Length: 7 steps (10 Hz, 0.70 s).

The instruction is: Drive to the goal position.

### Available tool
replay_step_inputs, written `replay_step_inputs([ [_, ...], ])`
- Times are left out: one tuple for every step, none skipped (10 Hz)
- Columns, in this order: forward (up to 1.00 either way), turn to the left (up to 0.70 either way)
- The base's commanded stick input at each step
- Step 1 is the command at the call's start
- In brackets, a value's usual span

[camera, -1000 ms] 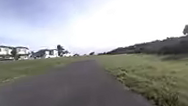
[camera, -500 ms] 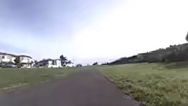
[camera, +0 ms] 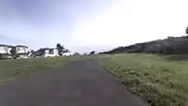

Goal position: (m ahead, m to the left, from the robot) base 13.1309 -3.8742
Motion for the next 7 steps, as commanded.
replay_step_inputs([
  [1.00, 0.27],
  [1.00, 0.27],
  [1.00, 0.27],
  [1.00, 0.27],
  [1.00, 0.27],
  [1.00, 0.27],
  [1.00, 0.27],
])
